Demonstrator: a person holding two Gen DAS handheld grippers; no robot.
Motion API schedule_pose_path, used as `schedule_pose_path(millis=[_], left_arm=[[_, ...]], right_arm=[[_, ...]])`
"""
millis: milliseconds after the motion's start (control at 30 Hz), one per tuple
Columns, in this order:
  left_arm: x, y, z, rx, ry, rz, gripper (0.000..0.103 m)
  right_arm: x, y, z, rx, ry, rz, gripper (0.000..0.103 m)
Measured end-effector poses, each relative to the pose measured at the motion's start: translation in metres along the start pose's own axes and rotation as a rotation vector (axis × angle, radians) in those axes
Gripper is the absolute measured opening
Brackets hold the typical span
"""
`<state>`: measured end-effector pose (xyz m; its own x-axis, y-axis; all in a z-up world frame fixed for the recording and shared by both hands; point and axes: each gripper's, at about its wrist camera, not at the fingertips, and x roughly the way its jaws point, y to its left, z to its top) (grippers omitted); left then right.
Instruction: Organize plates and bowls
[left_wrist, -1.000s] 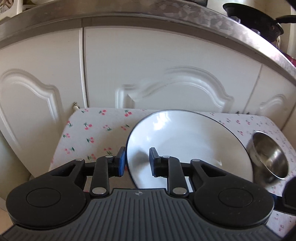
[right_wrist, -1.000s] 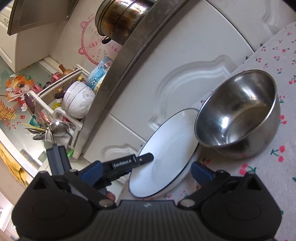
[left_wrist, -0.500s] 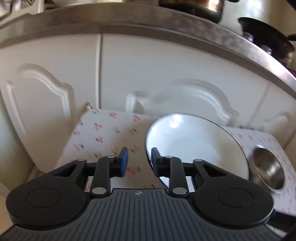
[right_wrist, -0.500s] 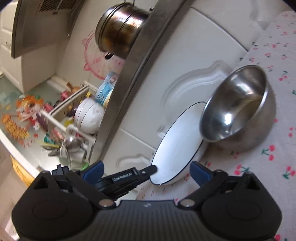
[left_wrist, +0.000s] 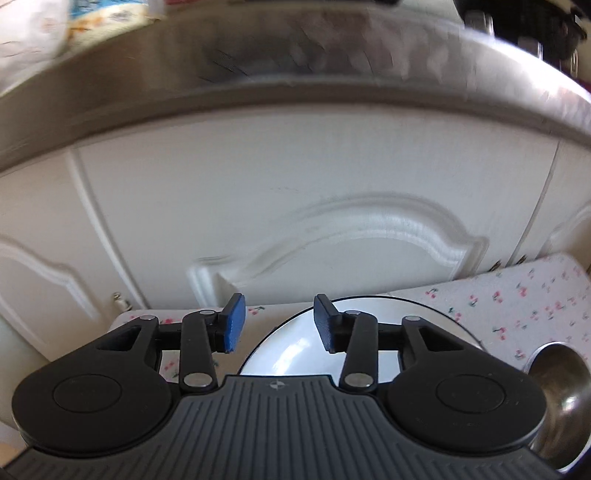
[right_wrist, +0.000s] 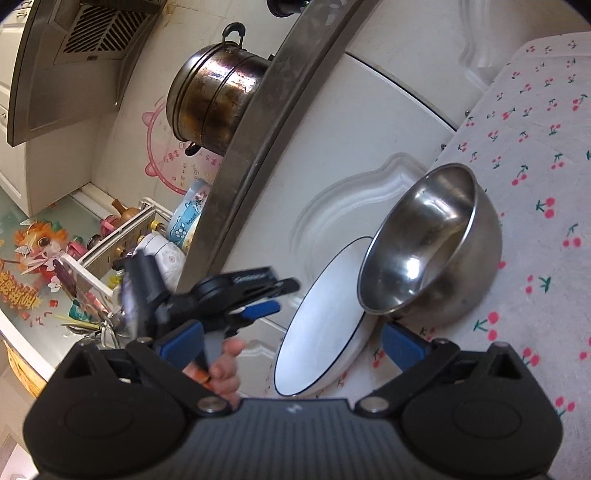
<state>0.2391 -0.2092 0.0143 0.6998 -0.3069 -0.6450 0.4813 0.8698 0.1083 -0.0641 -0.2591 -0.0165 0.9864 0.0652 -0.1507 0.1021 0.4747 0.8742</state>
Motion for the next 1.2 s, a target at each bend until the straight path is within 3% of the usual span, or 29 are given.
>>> schedule_pose_path(millis=[33,67,133,267,333,533,767,867,1000,1200], left_arm=[[0.006,-0.003,0.002,0.014,0.009,0.007,0.05],[0.01,-0.003,0.004,0.017,0.009,0.005,0.061],[0.014,-0.007,0.008,0.013,-0.004,-0.017,0.061],[0.013,-0.012,0.006,0.013,-0.066,0.046,0.057],[0.011,-0.011,0.004,0.009,-0.091,0.039,0.058],[0.023,-0.007,0.002,-0.011,-0.018,0.06,0.062],[0.037,0.015,0.018,-0.104,0.067,0.045,0.062],[0.038,0.023,0.021,-0.177,0.083,0.013,0.061],[0.034,0.036,0.017,-0.201,0.044,-0.065,0.063],[0.039,0.03,0.014,-0.131,0.065,-0.1,0.069]], right_arm=[[0.0,0.0,0.0,0.0,0.0,0.001,0.102],[0.0,0.0,0.0,0.002,-0.002,0.002,0.102],[-0.002,-0.002,-0.001,0.005,-0.004,0.004,0.102],[-0.003,0.0,-0.001,0.006,-0.002,0.006,0.102],[-0.004,-0.001,-0.001,0.01,-0.004,0.011,0.102],[-0.004,0.0,-0.001,0.011,-0.005,0.011,0.102],[-0.003,0.001,-0.001,-0.001,0.0,0.004,0.102],[-0.003,0.001,-0.001,-0.002,0.0,0.003,0.102],[-0.003,0.001,-0.001,-0.007,0.004,0.002,0.102],[-0.003,0.001,-0.001,-0.01,0.005,0.001,0.102]])
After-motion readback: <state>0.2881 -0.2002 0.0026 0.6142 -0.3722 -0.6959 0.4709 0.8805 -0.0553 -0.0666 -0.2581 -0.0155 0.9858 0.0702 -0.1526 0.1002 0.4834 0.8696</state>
